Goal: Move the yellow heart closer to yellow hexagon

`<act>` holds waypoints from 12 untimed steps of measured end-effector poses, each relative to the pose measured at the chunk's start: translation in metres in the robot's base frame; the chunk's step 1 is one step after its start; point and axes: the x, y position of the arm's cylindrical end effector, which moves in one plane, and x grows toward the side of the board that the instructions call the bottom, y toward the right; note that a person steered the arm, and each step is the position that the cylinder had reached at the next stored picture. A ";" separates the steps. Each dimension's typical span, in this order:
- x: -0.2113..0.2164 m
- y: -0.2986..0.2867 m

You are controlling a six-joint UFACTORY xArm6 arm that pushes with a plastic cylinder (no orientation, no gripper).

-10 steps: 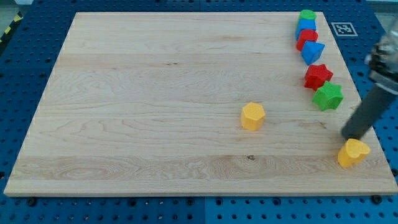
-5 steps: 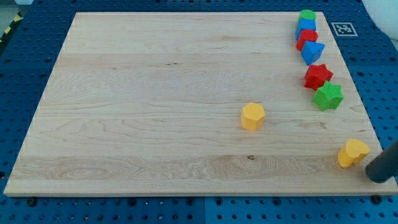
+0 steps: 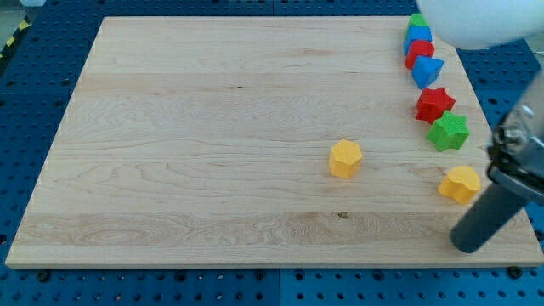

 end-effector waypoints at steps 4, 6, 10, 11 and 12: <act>-0.077 0.033; -0.088 -0.010; -0.063 -0.047; -0.060 -0.059; -0.035 -0.064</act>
